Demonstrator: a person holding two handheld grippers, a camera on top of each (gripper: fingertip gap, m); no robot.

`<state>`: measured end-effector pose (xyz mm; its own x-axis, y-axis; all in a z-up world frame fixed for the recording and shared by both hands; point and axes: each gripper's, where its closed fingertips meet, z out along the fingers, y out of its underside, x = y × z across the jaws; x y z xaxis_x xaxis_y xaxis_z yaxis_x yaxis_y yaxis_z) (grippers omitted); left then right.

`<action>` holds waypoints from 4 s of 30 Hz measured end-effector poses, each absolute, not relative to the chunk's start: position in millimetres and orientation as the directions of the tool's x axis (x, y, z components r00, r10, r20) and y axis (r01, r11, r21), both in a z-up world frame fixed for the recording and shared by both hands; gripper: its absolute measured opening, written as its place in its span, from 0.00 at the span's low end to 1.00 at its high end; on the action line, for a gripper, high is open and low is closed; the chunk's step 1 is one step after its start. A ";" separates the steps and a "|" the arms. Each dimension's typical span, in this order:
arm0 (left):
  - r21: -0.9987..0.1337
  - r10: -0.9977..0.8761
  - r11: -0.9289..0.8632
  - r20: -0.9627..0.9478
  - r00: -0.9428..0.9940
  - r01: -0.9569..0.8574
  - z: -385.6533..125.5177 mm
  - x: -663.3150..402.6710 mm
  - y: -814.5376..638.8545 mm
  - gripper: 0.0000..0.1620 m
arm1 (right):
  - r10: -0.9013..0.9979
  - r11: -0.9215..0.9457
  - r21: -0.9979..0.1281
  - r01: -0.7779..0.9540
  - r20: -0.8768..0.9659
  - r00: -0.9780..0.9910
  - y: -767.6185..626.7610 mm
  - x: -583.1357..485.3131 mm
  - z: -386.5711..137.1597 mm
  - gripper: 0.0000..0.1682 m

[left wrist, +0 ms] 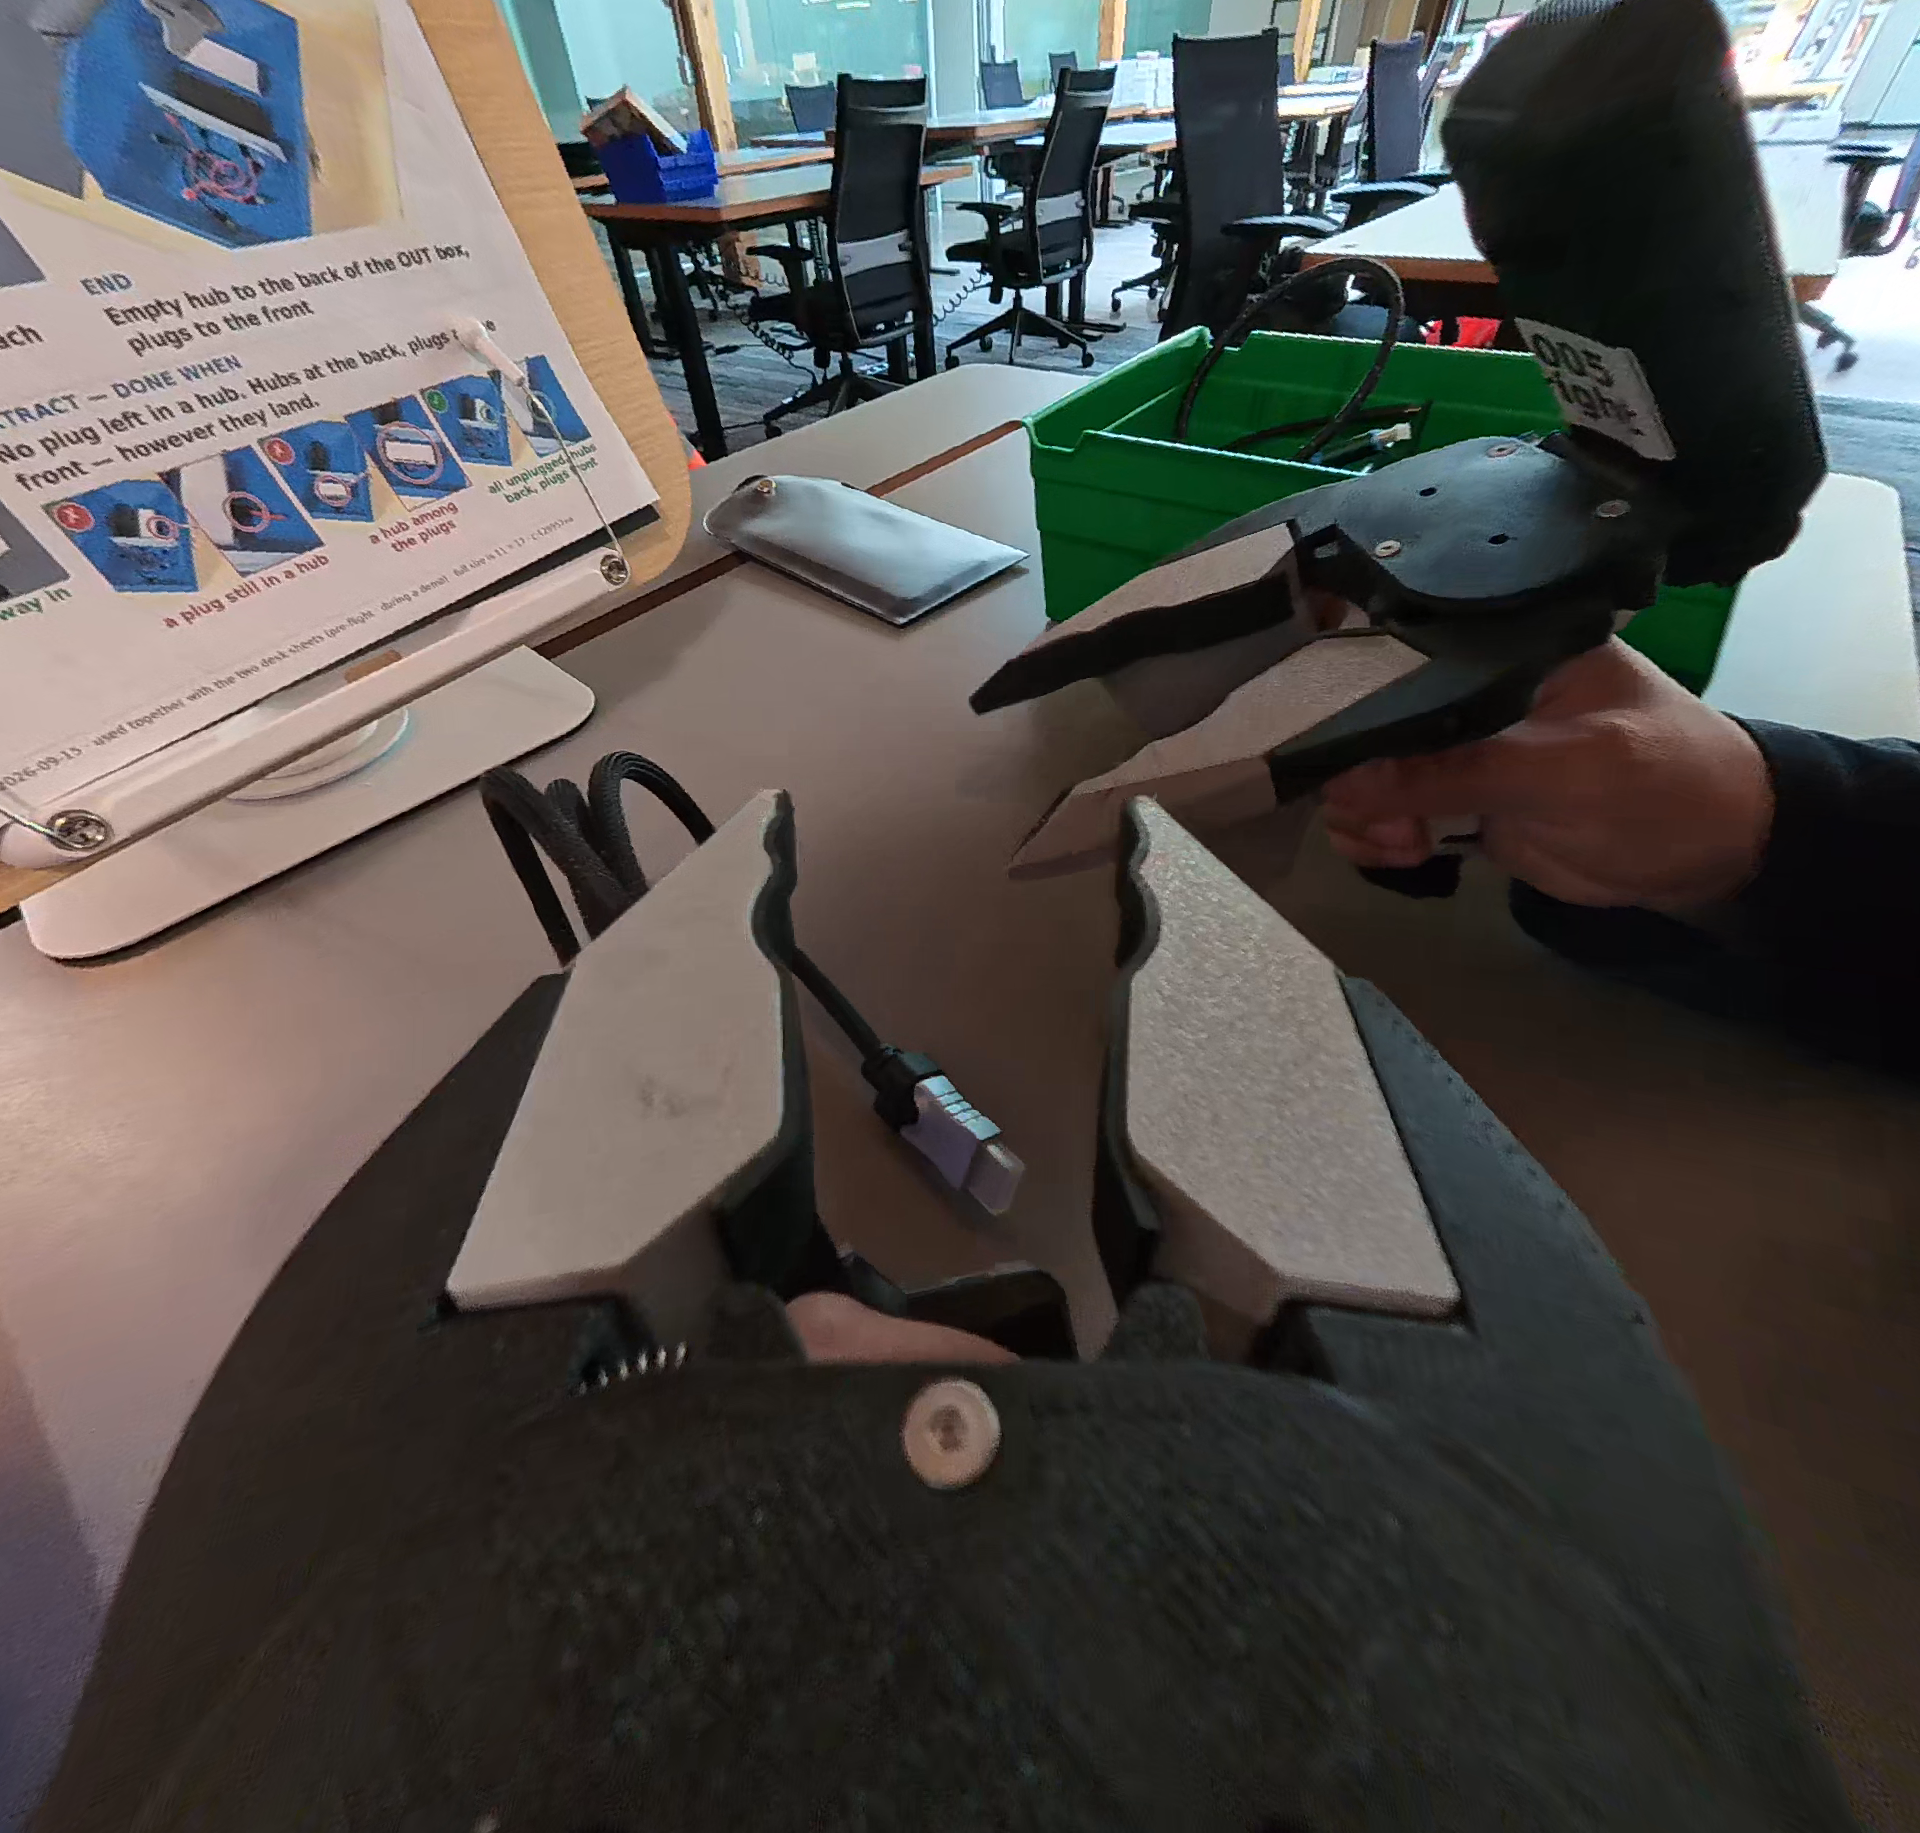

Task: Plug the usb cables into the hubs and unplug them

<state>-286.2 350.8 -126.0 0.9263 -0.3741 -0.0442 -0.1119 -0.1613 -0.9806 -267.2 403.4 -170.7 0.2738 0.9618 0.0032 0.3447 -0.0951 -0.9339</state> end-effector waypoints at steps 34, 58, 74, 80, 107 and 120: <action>-0.928 0.121 -0.366 -0.121 0.985 -0.069 -83.8 -482.7 227.4 0.36 | 0.940 -0.037 -0.926 0.375 0.094 0.327 406.2 -263.5 -177.6 0.40; -0.546 -0.244 -0.820 0.059 0.968 -0.174 -217.5 -527.1 194.5 0.10 | 0.954 -0.039 -0.900 0.433 0.096 0.285 398.9 -274.2 -198.8 0.38; -0.801 -0.127 -0.584 -0.072 0.989 -0.133 -128.2 -556.6 176.8 0.04 | 0.954 -0.050 -0.906 0.420 0.081 0.289 399.5 -276.0 -197.8 0.37; -0.887 -0.063 -0.446 -0.103 0.993 -0.121 -90.1 -561.9 170.4 0.03 | 0.956 -0.023 -0.908 0.419 0.102 0.274 394.2 -277.0 -194.6 0.37; -0.803 -0.011 -0.574 -0.190 0.982 -0.162 -146.4 -563.2 201.1 0.08 | 0.945 -0.039 -0.902 0.430 0.107 0.309 402.4 -271.9 -199.4 0.37; -0.778 -0.059 -0.617 -0.106 0.993 -0.120 -168.6 -549.1 213.5 0.20 | 0.941 -0.028 -0.901 0.434 0.123 0.316 403.8 -270.7 -198.7 0.37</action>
<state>-549.1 213.5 -168.6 0.9926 -0.0586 -0.1062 -0.1197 -0.6165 -0.7782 -270.7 403.8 -198.7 0.3156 0.9409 0.1229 0.4338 -0.0279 -0.9006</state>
